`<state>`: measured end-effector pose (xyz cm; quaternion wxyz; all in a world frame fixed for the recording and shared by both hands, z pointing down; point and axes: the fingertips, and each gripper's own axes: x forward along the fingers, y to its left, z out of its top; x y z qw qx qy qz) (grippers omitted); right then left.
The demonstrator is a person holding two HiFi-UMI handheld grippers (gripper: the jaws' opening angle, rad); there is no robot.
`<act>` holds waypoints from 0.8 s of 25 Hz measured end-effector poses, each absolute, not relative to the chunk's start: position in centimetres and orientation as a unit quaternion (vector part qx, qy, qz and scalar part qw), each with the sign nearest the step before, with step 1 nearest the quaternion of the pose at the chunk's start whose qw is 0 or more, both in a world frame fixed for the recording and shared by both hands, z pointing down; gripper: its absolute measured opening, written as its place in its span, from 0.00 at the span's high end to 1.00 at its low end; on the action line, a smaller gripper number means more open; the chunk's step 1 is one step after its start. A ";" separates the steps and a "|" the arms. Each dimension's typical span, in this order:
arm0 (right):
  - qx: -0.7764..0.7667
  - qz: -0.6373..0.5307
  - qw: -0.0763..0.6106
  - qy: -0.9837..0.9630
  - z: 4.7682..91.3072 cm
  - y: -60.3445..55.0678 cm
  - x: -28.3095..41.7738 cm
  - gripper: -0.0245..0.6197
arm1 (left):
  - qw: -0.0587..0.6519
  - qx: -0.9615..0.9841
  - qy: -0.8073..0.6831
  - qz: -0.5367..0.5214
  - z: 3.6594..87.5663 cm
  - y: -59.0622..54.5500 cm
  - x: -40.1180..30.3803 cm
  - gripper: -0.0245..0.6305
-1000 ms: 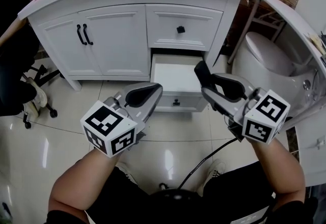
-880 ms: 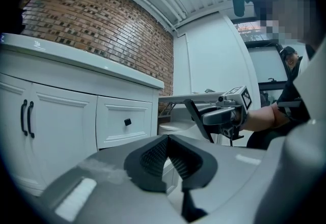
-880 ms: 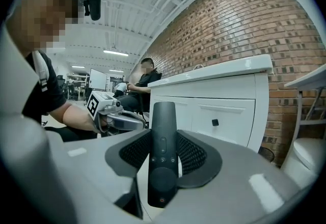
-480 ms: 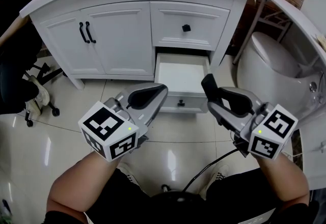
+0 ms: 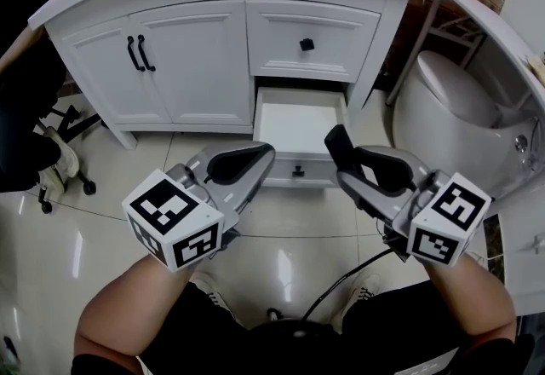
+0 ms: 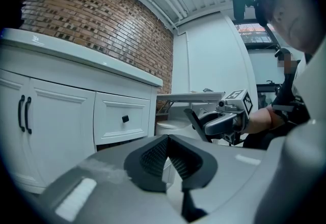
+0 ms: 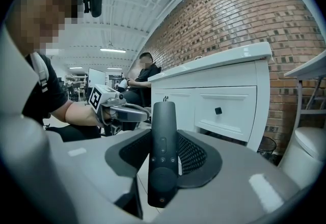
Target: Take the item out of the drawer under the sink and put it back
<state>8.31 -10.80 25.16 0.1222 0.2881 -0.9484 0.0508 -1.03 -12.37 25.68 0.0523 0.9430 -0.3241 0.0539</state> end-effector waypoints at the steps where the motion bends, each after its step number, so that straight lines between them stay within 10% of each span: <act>1: 0.289 0.052 0.122 -0.948 25.2 -10.9 8.4 0.71 | 0.053 0.943 -0.325 0.054 25.7 -12.3 -1.0 0.95; 20: 0.296 0.053 0.124 -0.946 25.3 -11.5 8.8 0.71 | 0.045 0.941 -0.330 0.055 25.6 -12.5 -1.1 0.95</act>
